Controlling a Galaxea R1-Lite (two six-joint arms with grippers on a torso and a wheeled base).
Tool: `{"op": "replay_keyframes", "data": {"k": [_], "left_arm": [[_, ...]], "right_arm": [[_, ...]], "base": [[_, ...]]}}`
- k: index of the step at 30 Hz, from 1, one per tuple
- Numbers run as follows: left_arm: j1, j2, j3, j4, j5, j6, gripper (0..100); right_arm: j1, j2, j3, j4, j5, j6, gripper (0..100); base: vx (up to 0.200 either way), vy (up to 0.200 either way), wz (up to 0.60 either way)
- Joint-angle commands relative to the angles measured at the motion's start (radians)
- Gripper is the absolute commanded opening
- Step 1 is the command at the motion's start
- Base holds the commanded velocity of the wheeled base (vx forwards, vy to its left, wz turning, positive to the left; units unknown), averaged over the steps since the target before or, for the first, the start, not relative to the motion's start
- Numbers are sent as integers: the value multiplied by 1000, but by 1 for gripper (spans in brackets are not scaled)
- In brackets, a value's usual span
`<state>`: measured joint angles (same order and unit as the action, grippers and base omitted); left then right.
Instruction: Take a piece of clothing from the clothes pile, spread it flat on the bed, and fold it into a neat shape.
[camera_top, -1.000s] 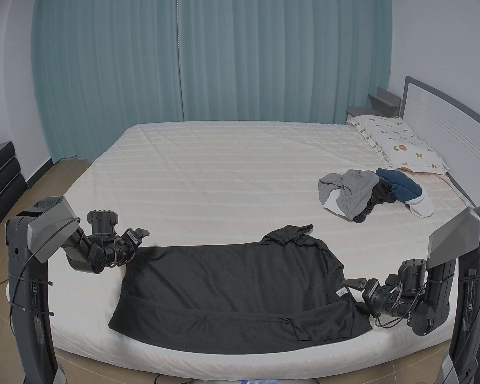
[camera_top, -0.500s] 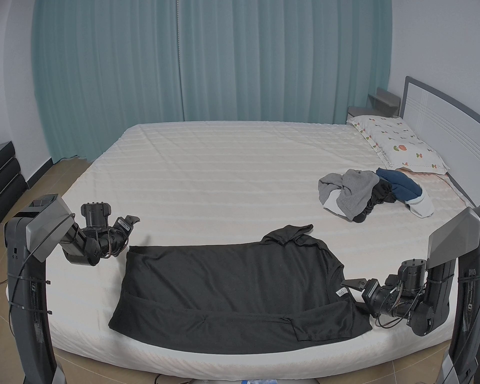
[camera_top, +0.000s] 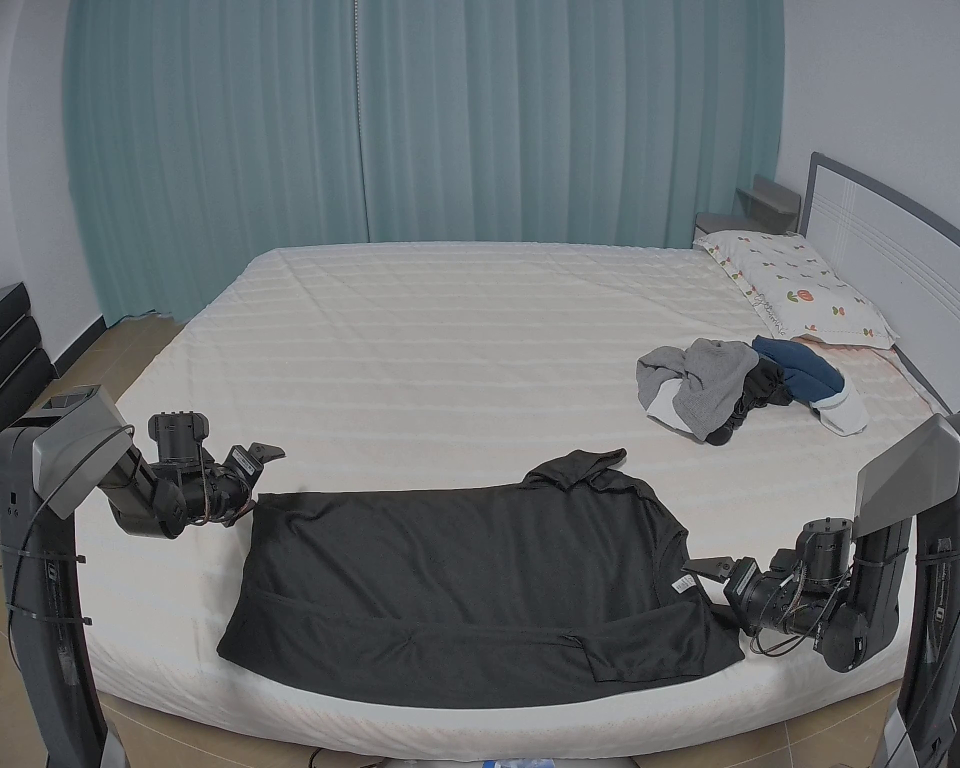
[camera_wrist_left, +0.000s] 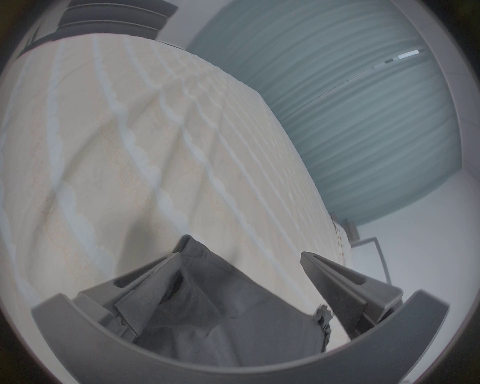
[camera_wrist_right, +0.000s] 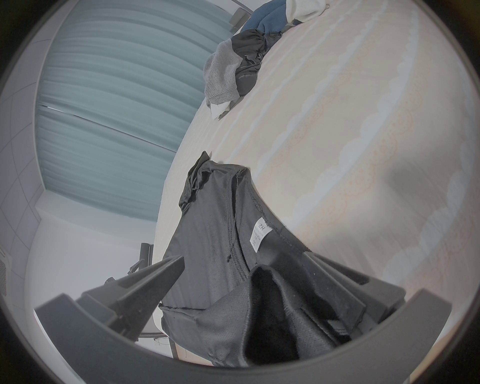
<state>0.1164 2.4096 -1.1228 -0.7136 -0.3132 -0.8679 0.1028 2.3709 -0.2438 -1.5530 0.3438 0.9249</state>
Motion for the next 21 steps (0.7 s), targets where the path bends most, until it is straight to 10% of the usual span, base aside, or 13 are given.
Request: {"op": "replay_keyframes", "data": {"k": [1,21], "left_arm": [[-4,-33,58,2,-20,102,100],[-55,60,-19,3,43,207,100]], "right_arm": [[0,-1,0,-10,1,0,100],[2,1,0,-10,0,0,100]], "base": [[0,0,0],[0,0,0]]}}
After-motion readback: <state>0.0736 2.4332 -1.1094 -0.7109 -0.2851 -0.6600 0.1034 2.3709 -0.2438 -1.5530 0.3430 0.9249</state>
